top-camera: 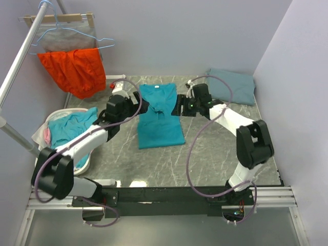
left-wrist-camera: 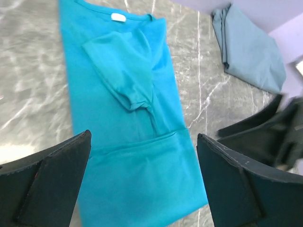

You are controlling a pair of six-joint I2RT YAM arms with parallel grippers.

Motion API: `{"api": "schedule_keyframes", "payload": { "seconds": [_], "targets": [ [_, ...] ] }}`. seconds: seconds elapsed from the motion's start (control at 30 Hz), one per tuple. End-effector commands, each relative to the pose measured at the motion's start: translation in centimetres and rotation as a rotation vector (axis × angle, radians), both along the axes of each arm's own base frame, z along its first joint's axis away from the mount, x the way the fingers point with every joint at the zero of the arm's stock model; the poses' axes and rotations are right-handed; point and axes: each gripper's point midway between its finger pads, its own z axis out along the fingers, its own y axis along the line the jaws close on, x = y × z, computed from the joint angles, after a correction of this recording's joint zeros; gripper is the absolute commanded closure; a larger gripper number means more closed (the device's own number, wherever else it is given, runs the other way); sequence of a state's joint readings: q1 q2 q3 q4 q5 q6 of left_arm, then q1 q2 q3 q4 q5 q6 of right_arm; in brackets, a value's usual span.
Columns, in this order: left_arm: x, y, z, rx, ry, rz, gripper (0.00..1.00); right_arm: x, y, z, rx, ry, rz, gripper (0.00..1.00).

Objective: Fold and stack the t-shirts
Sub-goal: Grab one side of the 2/3 rectangular tshirt with both arms

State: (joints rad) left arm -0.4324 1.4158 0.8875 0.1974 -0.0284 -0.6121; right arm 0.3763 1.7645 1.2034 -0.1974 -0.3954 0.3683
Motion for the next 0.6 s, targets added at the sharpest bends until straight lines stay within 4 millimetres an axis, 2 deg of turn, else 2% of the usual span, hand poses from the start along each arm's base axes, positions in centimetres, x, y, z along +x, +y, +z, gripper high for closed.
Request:
{"api": "schedule_keyframes", "payload": {
  "seconds": [0.0, 0.07, 0.1, 0.17, 0.2, 0.23, 0.27, 0.33, 0.37, 0.57],
  "targets": [
    [-3.3, 2.7, -3.3, 0.067, 0.09, 0.059, 0.01, -0.6, -4.2, 0.7, -0.125, -0.037, -0.075, 0.27],
    [-4.4, 2.9, -3.6, 0.049, 0.106, 0.059, 0.02, -1.2, -5.4, 0.3, -0.136, -0.021, -0.092, 0.28],
    [-5.5, 3.3, -5.1, 0.052, 0.138, 0.057, 0.03, -2.0, -6.1, -0.7, -0.146, 0.003, -0.1, 0.28],
    [-6.5, 3.4, -5.0, 0.013, 0.136, 0.056, 0.03, -2.8, -6.5, -0.9, -0.135, 0.009, -0.097, 0.28],
    [-7.4, 3.6, -6.2, 0.013, 0.158, 0.053, 0.03, -3.4, -7.0, -1.7, -0.136, 0.03, -0.104, 0.28],
    [-7.9, 3.5, -5.6, -0.014, 0.134, 0.041, 0.03, -3.8, -7.1, -1.8, -0.13, 0.035, -0.103, 0.28],
    [-8.6, 3.7, -6.6, -0.021, 0.155, 0.043, 0.02, -4.5, -7.1, -2.1, -0.117, 0.048, -0.094, 0.28],
    [-9.2, 3.5, -6.4, -0.046, 0.143, 0.024, 0.03, -5.1, -7.0, -2.2, -0.097, 0.055, -0.092, 0.28],
    [-9.8, 3.6, -7.2, -0.049, 0.159, 0.024, 0.03, -5.7, -7.1, -2.6, -0.092, 0.068, -0.087, 0.28],
    [-11.6, 3.3, -8.7, -0.106, 0.183, -0.012, 0.03, -7.5, -6.3, -3.8, -0.028, 0.117, -0.071, 0.28]
  ]
}}
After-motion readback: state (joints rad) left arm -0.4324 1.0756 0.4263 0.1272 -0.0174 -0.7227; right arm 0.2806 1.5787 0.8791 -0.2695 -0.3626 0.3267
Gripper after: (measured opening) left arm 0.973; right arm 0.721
